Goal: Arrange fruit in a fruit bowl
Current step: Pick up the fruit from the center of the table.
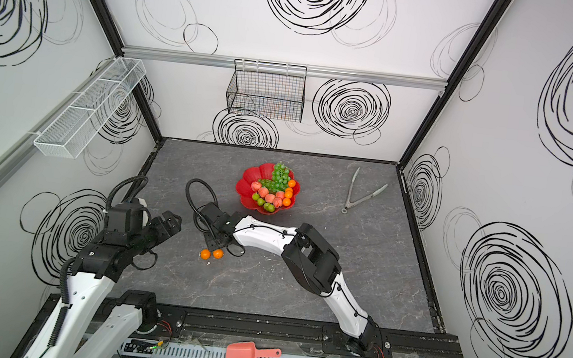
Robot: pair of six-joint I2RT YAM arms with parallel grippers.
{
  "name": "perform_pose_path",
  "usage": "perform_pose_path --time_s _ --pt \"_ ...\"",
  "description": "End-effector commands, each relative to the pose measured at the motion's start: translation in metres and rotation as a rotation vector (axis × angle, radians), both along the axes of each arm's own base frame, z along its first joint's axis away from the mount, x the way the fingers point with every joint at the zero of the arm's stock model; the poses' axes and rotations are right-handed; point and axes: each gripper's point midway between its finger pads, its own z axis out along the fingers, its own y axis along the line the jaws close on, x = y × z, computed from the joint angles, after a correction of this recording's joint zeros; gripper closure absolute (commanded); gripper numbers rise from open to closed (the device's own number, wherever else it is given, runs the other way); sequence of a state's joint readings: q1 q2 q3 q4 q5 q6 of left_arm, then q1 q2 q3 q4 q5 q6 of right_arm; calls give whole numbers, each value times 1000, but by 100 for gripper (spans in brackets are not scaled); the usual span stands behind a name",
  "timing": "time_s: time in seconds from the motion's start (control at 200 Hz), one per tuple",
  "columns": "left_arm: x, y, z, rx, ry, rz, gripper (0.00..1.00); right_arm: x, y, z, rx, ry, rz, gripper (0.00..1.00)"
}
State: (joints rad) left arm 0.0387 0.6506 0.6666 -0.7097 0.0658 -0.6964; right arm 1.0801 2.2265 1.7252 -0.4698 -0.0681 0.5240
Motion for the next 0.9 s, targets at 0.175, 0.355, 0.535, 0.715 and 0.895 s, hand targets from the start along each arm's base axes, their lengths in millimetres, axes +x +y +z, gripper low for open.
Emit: perform_pose_path --time_s 0.175,0.355,0.535,0.715,0.895 --pt "4 1 10 -11 -37 10 4 -6 1 -11 -36 30 7 51" --pt "4 1 11 -13 -39 9 4 -7 0 -15 -45 38 11 52" --pt "5 0 11 -18 -42 6 4 -7 0 -16 -51 41 10 56" --pt "7 -2 12 -22 -48 -2 4 -7 0 -12 -44 35 7 58" --pt "11 -9 10 -39 -64 -47 4 -3 -4 -1 -25 17 -10 61"
